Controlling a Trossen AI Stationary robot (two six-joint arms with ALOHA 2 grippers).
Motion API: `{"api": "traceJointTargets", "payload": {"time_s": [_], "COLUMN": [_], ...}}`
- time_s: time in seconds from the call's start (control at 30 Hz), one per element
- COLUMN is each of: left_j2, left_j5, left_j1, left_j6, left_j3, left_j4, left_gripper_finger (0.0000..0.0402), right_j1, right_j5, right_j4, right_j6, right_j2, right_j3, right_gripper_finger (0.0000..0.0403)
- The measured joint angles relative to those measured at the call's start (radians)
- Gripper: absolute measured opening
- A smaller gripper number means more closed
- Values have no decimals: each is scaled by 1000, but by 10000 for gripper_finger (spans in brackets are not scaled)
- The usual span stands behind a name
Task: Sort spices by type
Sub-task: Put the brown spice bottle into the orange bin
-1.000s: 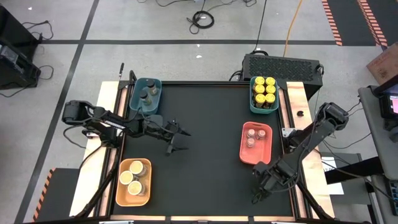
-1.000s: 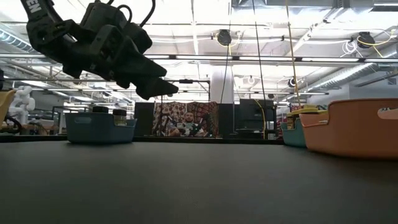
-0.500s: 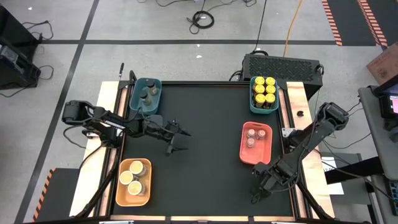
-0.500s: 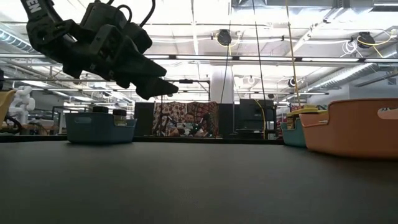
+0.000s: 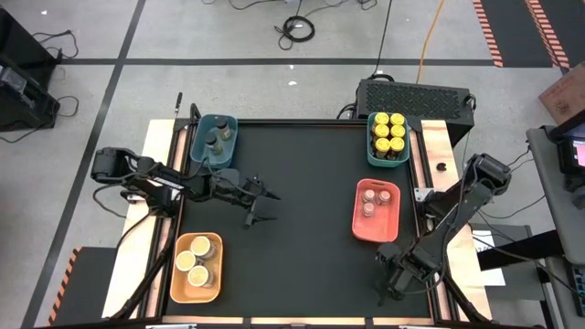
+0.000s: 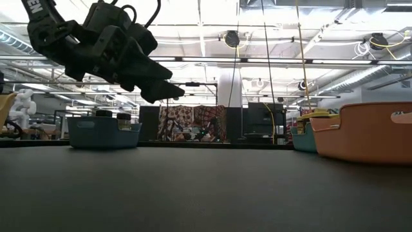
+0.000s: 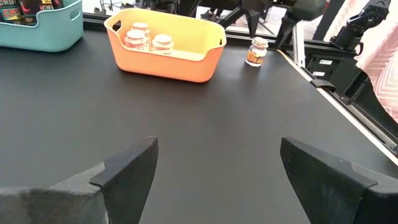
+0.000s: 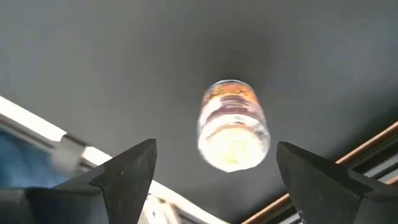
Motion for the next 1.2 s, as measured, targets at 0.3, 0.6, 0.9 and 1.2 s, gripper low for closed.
{"api": "traceJointTargets", "payload": {"time_s": [0.3, 0.6, 0.9, 1.2], "left_j2": [0, 0, -1, -1], "left_j5": [0, 0, 0, 0], "left_j1": [0, 0, 0, 0], "left_j6": [0, -18, -18, -19], "left_j3": [0, 0, 0, 0], "left_j4": [4, 8, 8, 8], "left_gripper_finger": [341, 341, 341, 341], "right_j1": [2, 17, 26, 26], "right_j5": [21, 19, 16, 9], "right_j4": [-11, 21, 27, 24], "right_j6": [-43, -48, -41, -48], "right_j2": [51, 93, 105, 105], "right_j3": [-3, -3, -4, -4], "right_gripper_finger": [325, 325, 296, 216]}}
